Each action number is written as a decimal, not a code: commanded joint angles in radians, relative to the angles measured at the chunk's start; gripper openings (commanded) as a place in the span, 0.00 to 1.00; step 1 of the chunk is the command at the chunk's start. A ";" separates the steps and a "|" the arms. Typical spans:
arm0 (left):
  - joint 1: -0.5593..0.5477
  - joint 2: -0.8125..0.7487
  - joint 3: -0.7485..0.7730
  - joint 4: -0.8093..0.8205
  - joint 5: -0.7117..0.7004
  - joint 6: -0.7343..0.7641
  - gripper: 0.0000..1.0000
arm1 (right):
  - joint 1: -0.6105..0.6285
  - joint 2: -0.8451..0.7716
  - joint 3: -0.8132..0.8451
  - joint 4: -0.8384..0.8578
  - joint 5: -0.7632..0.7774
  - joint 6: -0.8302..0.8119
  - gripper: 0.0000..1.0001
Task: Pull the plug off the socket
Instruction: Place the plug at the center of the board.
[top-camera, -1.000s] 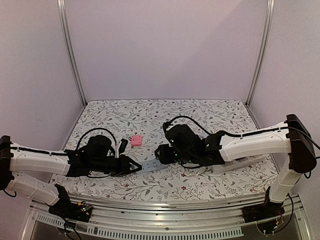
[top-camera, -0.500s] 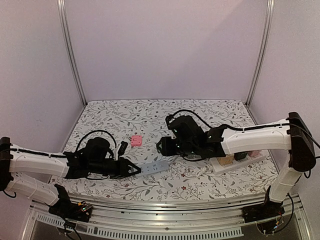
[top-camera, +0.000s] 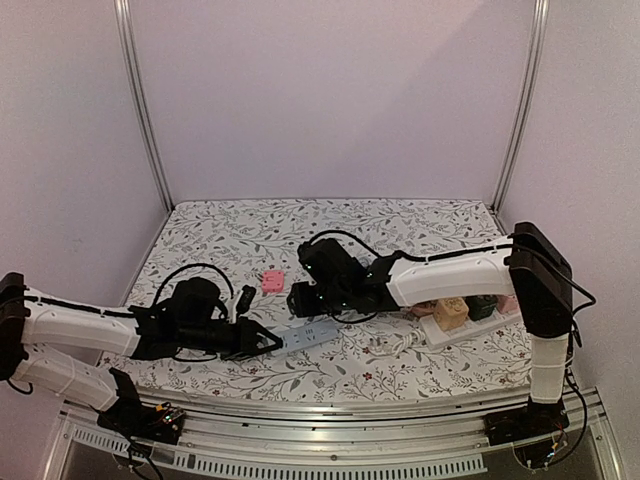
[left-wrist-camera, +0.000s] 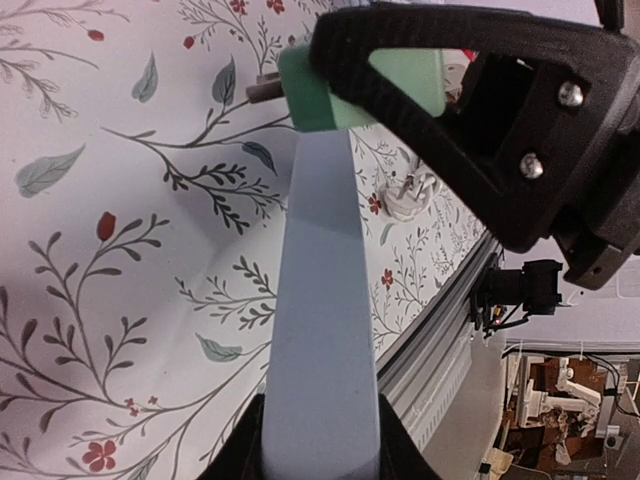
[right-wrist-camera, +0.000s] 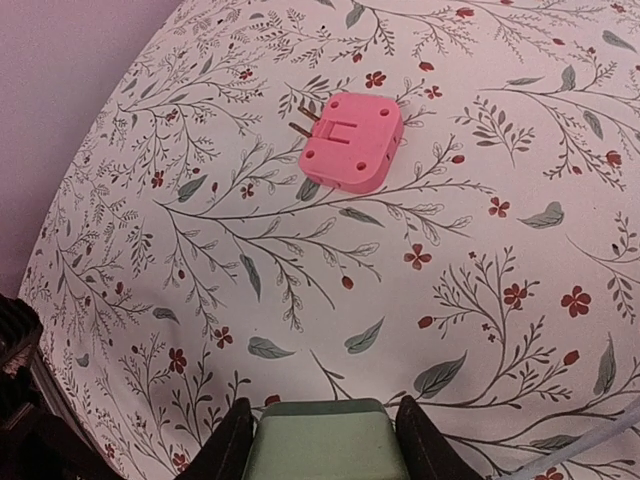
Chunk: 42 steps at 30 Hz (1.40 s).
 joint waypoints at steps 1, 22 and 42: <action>0.009 0.041 -0.024 -0.106 -0.008 -0.012 0.00 | -0.001 0.061 0.072 -0.004 -0.012 0.016 0.02; 0.041 0.072 -0.053 -0.048 -0.005 -0.010 0.00 | -0.035 0.312 0.315 0.001 -0.002 0.008 0.34; 0.150 0.101 -0.103 -0.008 0.056 0.027 0.00 | -0.086 0.115 0.206 -0.051 -0.009 -0.111 0.96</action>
